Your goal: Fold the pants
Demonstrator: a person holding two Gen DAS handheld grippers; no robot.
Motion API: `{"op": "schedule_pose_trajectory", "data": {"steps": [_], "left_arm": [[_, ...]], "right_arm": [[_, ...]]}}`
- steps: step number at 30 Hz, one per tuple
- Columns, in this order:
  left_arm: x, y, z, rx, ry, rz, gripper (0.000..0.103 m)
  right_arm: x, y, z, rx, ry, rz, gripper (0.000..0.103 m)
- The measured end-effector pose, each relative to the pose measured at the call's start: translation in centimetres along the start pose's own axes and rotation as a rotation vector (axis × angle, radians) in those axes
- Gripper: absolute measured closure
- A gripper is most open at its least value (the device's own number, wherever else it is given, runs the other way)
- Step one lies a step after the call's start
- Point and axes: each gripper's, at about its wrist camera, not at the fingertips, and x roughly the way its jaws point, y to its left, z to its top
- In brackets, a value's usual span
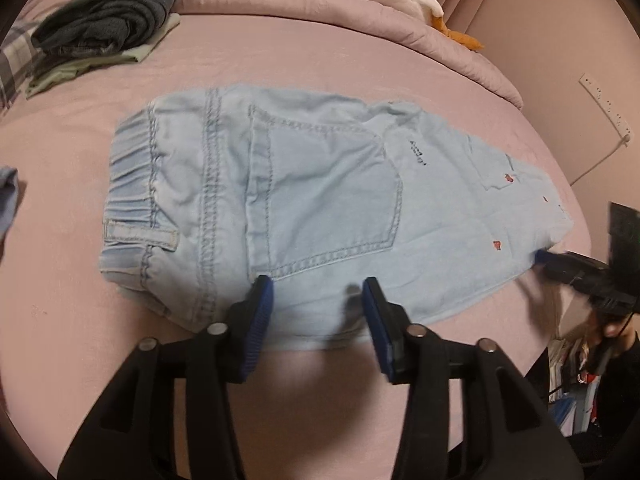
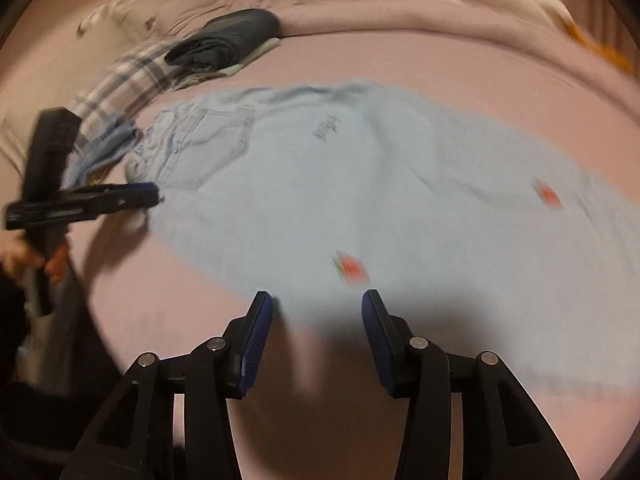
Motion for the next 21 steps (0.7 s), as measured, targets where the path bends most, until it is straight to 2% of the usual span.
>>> {"op": "schedule_pose_trajectory", "data": {"steps": [2, 3, 4, 5, 8, 10, 13, 15, 17, 19, 20, 21], "left_arm": [[-0.3, -0.7, 0.6, -0.012, -0.02, -0.031, 0.051], [-0.6, -1.3, 0.8, -0.021, -0.031, -0.063, 0.051], [-0.7, -2.0, 1.0, -0.026, -0.039, -0.089, 0.05], [-0.8, -2.7, 1.2, -0.025, -0.041, -0.11, 0.049], [0.1, -5.2, 1.8, 0.002, -0.02, -0.152, 0.048], [1.1, -7.3, 2.2, 0.037, 0.007, -0.16, 0.048], [2.4, -10.0, 2.9, 0.076, 0.037, -0.17, 0.048], [3.4, -11.6, 3.2, 0.097, 0.054, -0.176, 0.048], [4.2, -13.0, 3.5, 0.111, 0.067, -0.182, 0.048], [5.0, -14.4, 4.0, 0.112, 0.078, -0.207, 0.048], [5.4, -15.0, 4.3, 0.111, 0.082, -0.224, 0.048], [5.8, -15.7, 4.6, 0.111, 0.085, -0.244, 0.048]], "right_arm": [[-3.1, -3.3, -0.7, 0.141, -0.081, -0.013, 0.056], [-5.9, -6.6, -1.8, 0.269, -0.169, -0.031, 0.053], [-7.3, -8.6, -2.7, 0.349, -0.22, -0.04, 0.048], [-9.5, -12.1, -4.4, 0.502, -0.304, -0.056, 0.047], [-12.5, -18.4, -9.4, 0.818, -0.435, -0.131, 0.046], [-13.4, -20.5, -11.5, 0.91, -0.471, -0.196, 0.046], [-14.4, -22.8, -13.3, 0.951, -0.526, -0.24, 0.046], [-14.2, -24.4, -13.5, 0.953, -0.561, -0.206, 0.046], [-13.0, -25.0, -12.4, 0.926, -0.581, -0.183, 0.046], [-12.6, -25.1, -11.4, 0.885, -0.592, -0.197, 0.047], [-12.5, -25.3, -11.0, 0.87, -0.591, -0.207, 0.052], [-12.4, -25.8, -10.6, 0.863, -0.577, -0.206, 0.074]]}}
